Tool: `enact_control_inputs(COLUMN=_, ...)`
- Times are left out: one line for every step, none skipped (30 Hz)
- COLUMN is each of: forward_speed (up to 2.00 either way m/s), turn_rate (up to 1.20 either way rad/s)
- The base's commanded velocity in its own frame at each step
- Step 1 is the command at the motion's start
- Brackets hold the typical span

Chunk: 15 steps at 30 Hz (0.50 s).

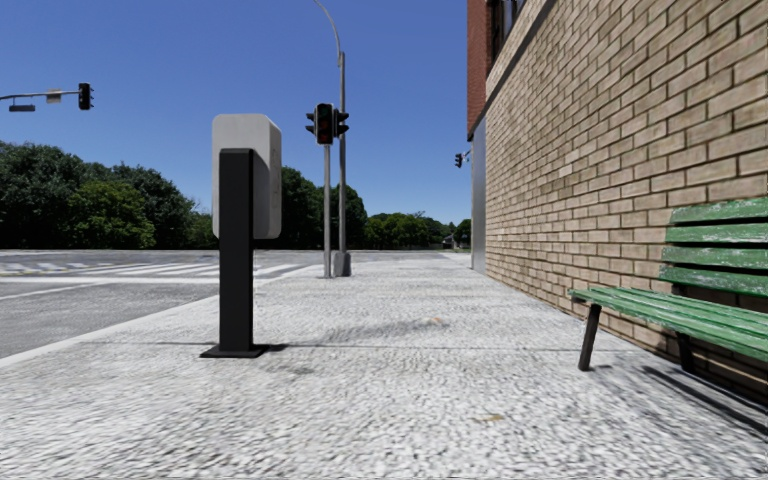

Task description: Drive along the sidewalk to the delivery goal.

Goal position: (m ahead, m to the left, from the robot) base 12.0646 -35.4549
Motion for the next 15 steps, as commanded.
enact_control_inputs(forward_speed=2.00, turn_rate=-0.11)
enact_control_inputs(forward_speed=2.00, turn_rate=-0.26)
enact_control_inputs(forward_speed=2.00, turn_rate=-0.33)
enact_control_inputs(forward_speed=2.00, turn_rate=-0.33)
enact_control_inputs(forward_speed=2.00, turn_rate=-0.34)
enact_control_inputs(forward_speed=2.00, turn_rate=-0.34)
enact_control_inputs(forward_speed=2.00, turn_rate=-0.34)
enact_control_inputs(forward_speed=2.00, turn_rate=-0.34)
enact_control_inputs(forward_speed=2.00, turn_rate=-0.30)
enact_control_inputs(forward_speed=2.00, turn_rate=-0.21)
enact_control_inputs(forward_speed=2.00, turn_rate=-0.21)
enact_control_inputs(forward_speed=2.00, turn_rate=-0.03)
enact_control_inputs(forward_speed=2.00, turn_rate=0.00)
enact_control_inputs(forward_speed=2.00, turn_rate=0.00)
enact_control_inputs(forward_speed=2.00, turn_rate=0.00)
